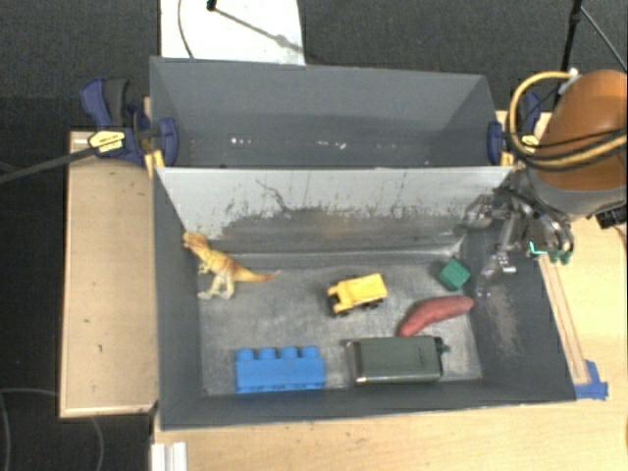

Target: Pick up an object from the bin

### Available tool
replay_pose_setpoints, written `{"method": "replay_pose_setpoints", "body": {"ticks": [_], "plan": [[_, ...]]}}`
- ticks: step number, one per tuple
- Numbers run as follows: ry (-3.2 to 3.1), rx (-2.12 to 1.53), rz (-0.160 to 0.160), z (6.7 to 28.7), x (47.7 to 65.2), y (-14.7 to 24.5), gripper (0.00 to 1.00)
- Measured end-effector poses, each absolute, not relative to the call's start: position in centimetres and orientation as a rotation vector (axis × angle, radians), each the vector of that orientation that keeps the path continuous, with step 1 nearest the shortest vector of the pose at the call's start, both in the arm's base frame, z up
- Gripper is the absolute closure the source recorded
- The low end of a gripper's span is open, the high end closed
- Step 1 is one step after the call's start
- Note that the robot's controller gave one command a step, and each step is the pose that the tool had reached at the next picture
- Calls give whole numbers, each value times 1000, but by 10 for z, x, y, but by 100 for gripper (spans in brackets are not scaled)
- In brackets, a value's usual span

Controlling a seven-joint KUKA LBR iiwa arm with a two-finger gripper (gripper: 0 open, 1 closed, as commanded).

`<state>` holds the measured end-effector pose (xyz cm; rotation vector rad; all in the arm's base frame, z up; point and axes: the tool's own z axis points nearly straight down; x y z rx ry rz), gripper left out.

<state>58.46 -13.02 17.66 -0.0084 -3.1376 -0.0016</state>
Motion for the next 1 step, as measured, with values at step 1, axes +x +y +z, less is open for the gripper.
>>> {"method": "replay_pose_setpoints", "body": {"ticks": [1], "plan": [[-3146,-3,1,181,586,-130,0]]}}
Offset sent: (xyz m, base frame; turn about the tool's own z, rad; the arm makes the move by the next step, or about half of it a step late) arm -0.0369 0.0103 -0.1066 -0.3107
